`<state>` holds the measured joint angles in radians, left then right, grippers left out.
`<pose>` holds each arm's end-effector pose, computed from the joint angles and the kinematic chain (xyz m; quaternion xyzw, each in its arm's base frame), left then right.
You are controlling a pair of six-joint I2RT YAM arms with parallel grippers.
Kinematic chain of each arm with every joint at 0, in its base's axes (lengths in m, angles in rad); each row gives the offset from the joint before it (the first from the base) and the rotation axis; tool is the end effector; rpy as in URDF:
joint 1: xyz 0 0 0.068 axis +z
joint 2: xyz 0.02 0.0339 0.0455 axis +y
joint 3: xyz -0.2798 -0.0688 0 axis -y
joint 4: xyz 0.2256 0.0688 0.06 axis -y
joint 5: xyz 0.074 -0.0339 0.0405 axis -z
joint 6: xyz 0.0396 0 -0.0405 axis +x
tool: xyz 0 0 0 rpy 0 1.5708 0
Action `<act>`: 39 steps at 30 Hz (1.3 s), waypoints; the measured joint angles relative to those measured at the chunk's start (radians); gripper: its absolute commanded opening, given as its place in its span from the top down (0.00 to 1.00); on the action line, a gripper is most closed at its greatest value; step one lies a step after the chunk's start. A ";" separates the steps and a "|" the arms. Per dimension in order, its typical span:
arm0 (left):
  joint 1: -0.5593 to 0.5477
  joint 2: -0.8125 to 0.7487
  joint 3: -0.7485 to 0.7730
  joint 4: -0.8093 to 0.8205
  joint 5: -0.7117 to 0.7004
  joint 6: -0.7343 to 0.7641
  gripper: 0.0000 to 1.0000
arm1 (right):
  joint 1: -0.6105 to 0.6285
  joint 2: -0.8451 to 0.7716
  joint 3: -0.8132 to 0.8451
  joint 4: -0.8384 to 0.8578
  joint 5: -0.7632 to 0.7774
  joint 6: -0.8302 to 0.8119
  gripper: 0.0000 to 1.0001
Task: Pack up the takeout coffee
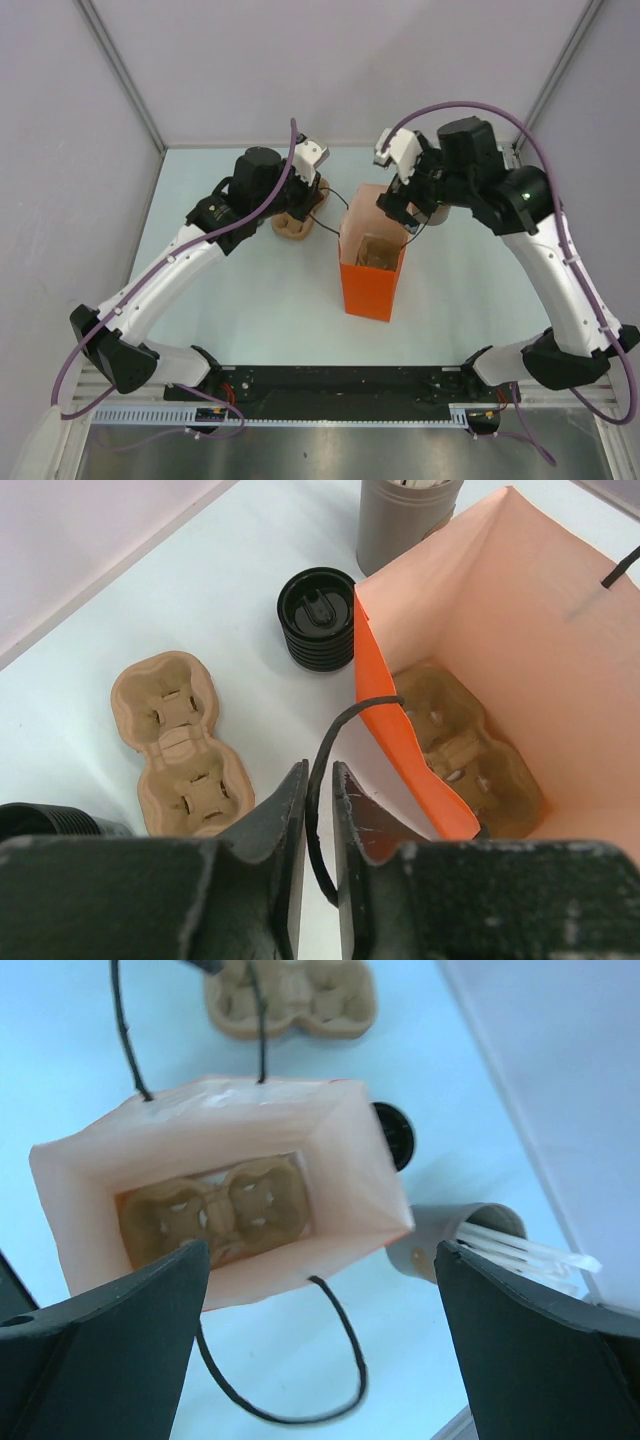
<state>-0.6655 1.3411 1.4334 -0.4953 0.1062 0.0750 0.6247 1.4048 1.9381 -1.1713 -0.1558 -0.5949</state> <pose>0.2174 -0.1760 0.4220 0.3287 0.7661 -0.2025 0.5138 0.1817 0.1386 0.4884 -0.5387 0.7099 0.0762 0.4472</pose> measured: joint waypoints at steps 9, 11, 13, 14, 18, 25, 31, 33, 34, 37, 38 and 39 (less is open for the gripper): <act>0.000 0.000 0.000 0.000 0.000 0.000 0.52 | -0.130 -0.130 0.016 0.099 -0.038 0.063 0.00; 0.000 0.000 0.000 0.000 0.000 0.001 0.46 | -0.159 -0.150 0.000 0.123 -0.044 0.073 0.00; 0.000 0.000 0.000 0.000 0.000 0.001 0.40 | -0.195 -0.172 -0.031 0.141 -0.058 0.087 0.00; 0.000 0.000 0.000 0.000 0.000 0.003 0.38 | -0.215 -0.182 -0.048 0.151 -0.068 0.092 0.00; 0.000 0.000 0.000 0.000 0.000 0.003 0.31 | -0.313 -0.227 -0.124 0.176 -0.127 0.119 0.00; 0.000 -0.001 0.000 0.000 0.000 0.004 0.21 | -0.399 -0.331 -0.232 0.207 -0.192 0.120 0.00; 0.000 -0.021 0.000 -0.001 -0.009 0.011 0.14 | -0.427 -0.410 -0.312 0.230 -0.192 0.063 0.00; 0.000 -0.032 0.000 -0.001 -0.016 0.013 0.12 | -0.434 -0.427 -0.340 0.234 -0.188 0.025 0.00; 0.000 -0.037 0.000 0.000 -0.019 0.014 0.12 | -0.436 -0.434 -0.354 0.235 -0.182 0.007 0.00; 0.000 -0.049 0.000 0.000 -0.027 0.023 0.11 | -0.437 -0.448 -0.388 0.220 -0.167 -0.069 0.00; 0.000 -0.051 0.000 -0.001 -0.030 0.024 0.12 | -0.437 -0.449 -0.394 0.212 -0.165 -0.094 0.00; 0.000 -0.052 0.000 0.000 -0.033 0.029 0.11 | -0.437 -0.450 -0.398 0.203 -0.163 -0.118 0.00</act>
<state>-0.6655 1.2892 1.4334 -0.4957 0.0731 0.1036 0.1875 0.9546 1.5402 -0.9684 -0.3187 -0.7132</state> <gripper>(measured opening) 0.885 0.994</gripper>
